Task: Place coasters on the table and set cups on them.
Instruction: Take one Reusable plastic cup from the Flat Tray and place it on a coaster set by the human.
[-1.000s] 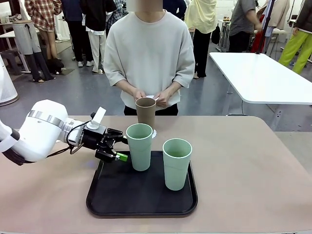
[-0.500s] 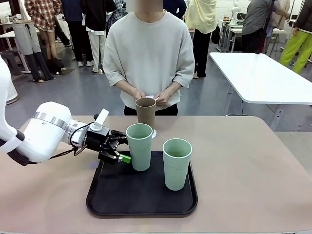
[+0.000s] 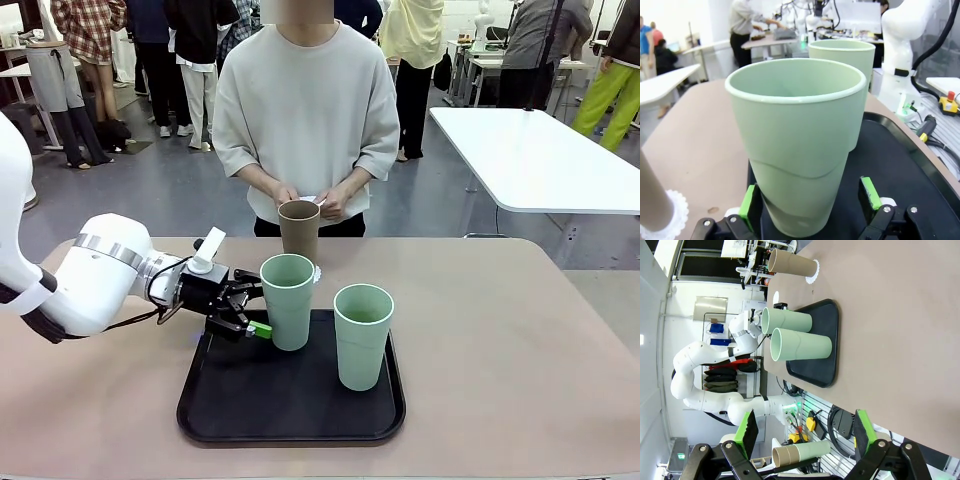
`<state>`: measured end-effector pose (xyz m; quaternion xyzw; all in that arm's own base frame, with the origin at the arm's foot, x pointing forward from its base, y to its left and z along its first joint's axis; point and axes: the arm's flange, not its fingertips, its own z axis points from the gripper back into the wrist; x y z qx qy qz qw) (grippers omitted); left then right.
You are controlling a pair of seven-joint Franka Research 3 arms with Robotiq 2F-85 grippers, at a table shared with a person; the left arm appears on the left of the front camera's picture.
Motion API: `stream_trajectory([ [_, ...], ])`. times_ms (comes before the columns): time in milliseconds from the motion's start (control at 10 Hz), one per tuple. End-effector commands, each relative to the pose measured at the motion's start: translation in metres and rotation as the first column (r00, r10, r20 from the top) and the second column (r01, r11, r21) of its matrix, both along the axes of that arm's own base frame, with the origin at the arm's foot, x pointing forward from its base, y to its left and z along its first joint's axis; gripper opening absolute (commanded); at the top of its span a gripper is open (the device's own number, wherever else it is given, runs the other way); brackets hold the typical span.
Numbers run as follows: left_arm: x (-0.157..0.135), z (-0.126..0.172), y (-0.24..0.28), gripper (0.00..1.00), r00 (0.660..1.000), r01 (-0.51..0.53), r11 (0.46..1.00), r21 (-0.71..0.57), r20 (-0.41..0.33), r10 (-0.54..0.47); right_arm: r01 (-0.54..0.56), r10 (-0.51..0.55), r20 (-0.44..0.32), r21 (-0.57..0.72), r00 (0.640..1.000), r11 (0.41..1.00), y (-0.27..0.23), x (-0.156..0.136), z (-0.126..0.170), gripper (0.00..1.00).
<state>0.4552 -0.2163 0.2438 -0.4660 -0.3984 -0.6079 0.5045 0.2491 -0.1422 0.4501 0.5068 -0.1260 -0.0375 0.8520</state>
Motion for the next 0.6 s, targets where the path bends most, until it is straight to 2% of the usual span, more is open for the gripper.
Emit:
stream_trajectory([
  [0,0.0,-0.007,-0.011,1.0,0.999,0.008,0.999,-0.05,0.044,-0.006,-0.002,0.001,0.013,0.015,1.0,1.0,0.0,0.001,0.0,1.0],
  [100,-0.002,-0.01,-0.015,1.0,0.998,0.021,0.998,-0.061,0.067,-0.017,-0.002,0.001,0.013,0.015,1.0,1.0,0.0,0.001,0.0,1.0],
  [500,-0.003,-0.016,-0.023,1.0,0.997,0.028,0.998,-0.053,0.07,-0.024,-0.002,0.001,0.013,0.015,1.0,1.0,0.0,0.001,0.0,1.0],
])
